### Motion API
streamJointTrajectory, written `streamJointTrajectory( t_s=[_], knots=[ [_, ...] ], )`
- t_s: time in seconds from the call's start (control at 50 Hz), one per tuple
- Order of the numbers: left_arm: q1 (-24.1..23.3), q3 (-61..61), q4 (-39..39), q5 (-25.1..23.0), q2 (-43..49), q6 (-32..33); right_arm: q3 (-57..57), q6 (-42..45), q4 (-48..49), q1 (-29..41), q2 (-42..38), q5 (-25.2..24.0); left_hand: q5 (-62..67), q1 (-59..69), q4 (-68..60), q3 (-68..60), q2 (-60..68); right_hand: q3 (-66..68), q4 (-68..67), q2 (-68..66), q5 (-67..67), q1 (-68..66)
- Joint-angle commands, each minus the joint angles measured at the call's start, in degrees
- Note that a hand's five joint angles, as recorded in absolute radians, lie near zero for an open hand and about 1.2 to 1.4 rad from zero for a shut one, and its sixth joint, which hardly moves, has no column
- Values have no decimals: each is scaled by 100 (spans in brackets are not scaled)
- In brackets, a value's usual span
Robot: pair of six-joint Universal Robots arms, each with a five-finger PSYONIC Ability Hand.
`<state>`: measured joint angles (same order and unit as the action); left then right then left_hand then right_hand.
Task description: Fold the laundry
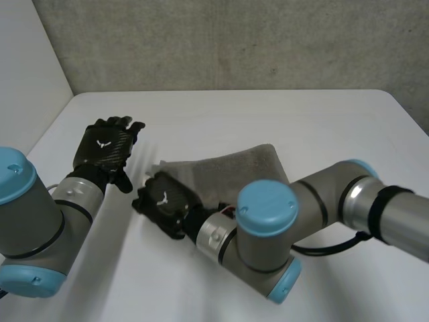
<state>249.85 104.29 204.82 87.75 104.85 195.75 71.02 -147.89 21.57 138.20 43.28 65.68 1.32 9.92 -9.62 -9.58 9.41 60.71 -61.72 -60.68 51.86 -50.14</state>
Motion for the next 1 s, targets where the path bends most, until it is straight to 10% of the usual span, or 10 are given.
streamJointTrajectory(
  t_s=[0.02,0.12,0.48,0.6,0.8,1.0],
  knots=[
    [-42,21,-3,-3,17,-2,52,-64,-249,-21,267,786,-132,8,-38,-42,59,-5071,5172,5068,-5186,4014],
    [-94,57,5,-12,26,-19,428,-397,-688,-563,926,1456,-132,8,-38,-42,59,-5071,5172,5068,-5186,4014],
    [-402,92,243,-12,272,-10,1793,-1260,-892,-2579,1165,1387,-132,8,-38,-42,59,-4255,4356,4253,-4370,3199],
    [-393,101,243,-3,264,-10,1749,-1067,-700,-2816,989,1413,-132,8,-38,-42,59,1911,-1809,-1913,1795,-2967],
    [-393,109,243,14,202,-10,1151,-513,-145,-2403,1288,1448,-132,8,-38,-42,59,1929,-1828,-1932,1814,-2986],
    [-341,109,234,49,97,-19,448,13,-66,-313,639,1238,-132,8,-38,-42,59,1929,-1828,-1932,1814,-2986]
  ],
)
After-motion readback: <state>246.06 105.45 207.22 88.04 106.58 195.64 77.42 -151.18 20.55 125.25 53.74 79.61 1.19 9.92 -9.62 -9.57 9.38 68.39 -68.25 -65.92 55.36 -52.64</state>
